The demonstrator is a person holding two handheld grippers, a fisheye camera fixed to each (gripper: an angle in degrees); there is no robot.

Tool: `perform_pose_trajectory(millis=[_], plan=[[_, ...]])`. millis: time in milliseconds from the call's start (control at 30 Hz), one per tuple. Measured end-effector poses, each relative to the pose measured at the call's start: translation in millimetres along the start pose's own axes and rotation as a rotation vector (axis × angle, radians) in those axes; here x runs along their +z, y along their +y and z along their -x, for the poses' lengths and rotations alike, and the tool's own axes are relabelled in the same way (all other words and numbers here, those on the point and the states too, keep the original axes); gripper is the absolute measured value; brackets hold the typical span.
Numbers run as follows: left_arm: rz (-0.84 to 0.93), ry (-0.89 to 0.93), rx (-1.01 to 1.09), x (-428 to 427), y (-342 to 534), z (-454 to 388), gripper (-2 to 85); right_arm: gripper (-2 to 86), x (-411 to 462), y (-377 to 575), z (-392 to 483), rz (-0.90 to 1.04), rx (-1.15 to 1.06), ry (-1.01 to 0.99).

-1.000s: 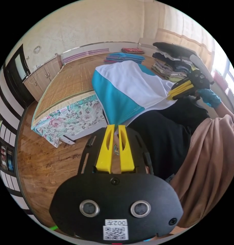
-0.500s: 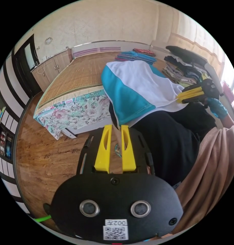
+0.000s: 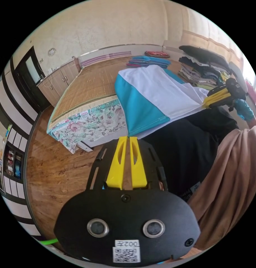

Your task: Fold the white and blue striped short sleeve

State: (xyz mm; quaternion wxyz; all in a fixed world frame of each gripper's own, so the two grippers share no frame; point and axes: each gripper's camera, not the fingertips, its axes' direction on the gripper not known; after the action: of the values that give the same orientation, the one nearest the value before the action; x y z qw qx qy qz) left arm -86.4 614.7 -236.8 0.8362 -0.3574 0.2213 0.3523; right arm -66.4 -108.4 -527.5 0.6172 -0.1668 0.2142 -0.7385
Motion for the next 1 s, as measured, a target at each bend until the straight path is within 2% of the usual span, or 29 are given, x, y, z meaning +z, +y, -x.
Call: perform_pose_trajectory(millis=[233,367,467,867,1000], plan=[[0.028,0.039,-0.028,10,2,-1,-0.8,6.6,-23,33,-16,-0.059,0.057,0.028],[0.025,0.053,-0.045,11,2,2,-0.8,7.9,-49,87,-52,-0.141,0.250,0.079],[0.027,0.049,-0.050,10,1,2,-0.8,8.5,-50,125,-70,-0.128,0.365,0.105],[0.063,0.019,-0.042,10,-3,-4,-0.8,7.3,-32,204,-87,-0.227,0.584,0.196],[0.074,0.022,-0.056,10,-3,-5,-0.8,1.9,-22,217,-90,-0.246,0.625,0.204]])
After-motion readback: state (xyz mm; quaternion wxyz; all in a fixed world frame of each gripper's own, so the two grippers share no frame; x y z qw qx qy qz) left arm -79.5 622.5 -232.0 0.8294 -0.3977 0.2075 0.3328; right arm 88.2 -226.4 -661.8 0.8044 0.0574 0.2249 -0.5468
